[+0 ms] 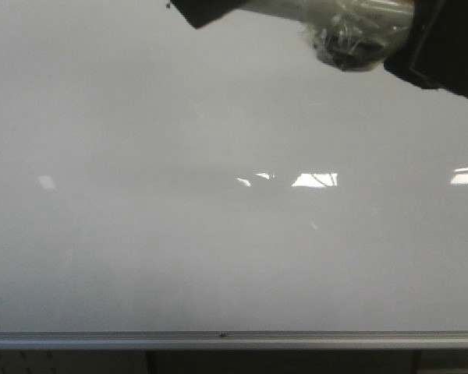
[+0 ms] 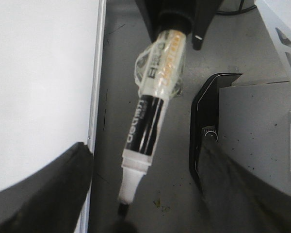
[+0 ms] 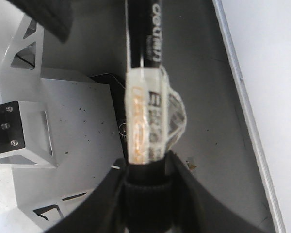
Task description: Write number 1 on whiteboard
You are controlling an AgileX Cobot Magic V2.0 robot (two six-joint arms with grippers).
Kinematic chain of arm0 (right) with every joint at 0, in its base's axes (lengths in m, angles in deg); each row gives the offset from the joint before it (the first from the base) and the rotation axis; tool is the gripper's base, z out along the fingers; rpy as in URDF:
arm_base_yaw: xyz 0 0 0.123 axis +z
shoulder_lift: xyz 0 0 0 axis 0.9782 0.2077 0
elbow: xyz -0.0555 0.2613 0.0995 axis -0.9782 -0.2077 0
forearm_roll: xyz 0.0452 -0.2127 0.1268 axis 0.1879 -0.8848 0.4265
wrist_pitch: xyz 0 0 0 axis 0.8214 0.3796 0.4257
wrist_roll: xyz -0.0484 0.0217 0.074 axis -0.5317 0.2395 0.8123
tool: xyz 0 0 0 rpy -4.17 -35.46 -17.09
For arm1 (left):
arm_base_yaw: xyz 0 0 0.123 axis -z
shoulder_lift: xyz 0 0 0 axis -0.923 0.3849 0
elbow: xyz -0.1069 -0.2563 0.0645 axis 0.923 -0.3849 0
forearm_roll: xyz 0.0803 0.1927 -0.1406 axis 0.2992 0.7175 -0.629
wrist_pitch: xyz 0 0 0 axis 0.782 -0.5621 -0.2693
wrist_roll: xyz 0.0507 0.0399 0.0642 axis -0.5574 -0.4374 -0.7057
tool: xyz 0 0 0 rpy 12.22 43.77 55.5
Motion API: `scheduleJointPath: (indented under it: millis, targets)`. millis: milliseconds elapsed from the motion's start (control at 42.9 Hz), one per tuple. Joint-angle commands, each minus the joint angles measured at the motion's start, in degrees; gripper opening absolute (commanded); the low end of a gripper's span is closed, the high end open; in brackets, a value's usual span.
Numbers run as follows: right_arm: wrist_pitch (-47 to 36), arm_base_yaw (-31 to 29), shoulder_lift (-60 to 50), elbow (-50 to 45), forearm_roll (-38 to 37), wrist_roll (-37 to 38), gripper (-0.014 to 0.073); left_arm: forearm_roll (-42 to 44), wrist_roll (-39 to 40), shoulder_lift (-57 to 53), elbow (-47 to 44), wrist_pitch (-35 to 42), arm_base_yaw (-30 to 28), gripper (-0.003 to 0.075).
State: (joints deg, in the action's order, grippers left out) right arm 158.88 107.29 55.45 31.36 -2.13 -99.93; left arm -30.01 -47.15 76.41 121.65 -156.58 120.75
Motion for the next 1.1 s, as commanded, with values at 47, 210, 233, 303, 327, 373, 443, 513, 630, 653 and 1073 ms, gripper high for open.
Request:
scheduleJointPath:
  millis: [47, 210, 233, 303, 327, 373, 443, 513, 630, 653, 1073]
  targets:
    - [4.4, 0.11, -1.32, 1.34, 2.37, -0.46, -0.0077, -0.98, -0.58, 0.16, 2.51, 2.37, 0.44, 0.0455]
    - [4.17, 0.11, -1.32, 1.34, 2.34, -0.46, -0.0077, -1.78, -0.6, 0.72, 2.51, 3.77, 0.44, 0.0409]
    - [4.17, 0.11, -1.32, 1.34, 2.34, -0.46, -0.0077, -1.92, -0.71, 0.72, 2.51, 3.9, 0.44, 0.0399]
    - [4.17, 0.11, -1.32, 1.34, 2.34, -0.46, -0.0077, -2.45, -0.75, 0.72, 2.51, 4.73, 0.44, 0.0367]
    - [4.12, 0.11, -1.32, 1.34, 2.34, -0.46, -0.0077, -2.64, -0.75, 0.72, 2.51, 5.04, 0.44, 0.036]
    - [4.12, 0.11, -1.32, 1.34, 2.34, -0.46, -0.0077, -2.84, -0.84, 0.72, 2.51, 5.34, 0.44, 0.0344]
    - [4.12, 0.11, -1.32, 1.34, 2.34, -0.46, -0.0077, -2.84, -0.88, 0.72, 2.51, 5.16, 0.44, 0.0321]
    - [4.12, 0.11, -1.32, 1.34, 2.34, -0.46, -0.0077, -2.84, -0.88, 0.72, 2.51, 5.07, 0.44, 0.029]
    - [4.16, 0.11, -1.32, 1.34, 2.34, -0.46, -0.0075, -2.84, -0.88, 0.72, 2.51, 5.07, 0.44, 0.0204]
    - [4.16, 0.11, -1.32, 1.34, 2.34, -0.46, -0.0075, -2.84, -0.88, 0.72, 2.51, 5.07, 0.44, 0.0184]
    - [2.94, -0.37, -1.46, 1.65, 1.5, 1.61, 0.0423, -1.47, 0.81, 0.48, 2.51, 4.86, 0.05, -0.002]
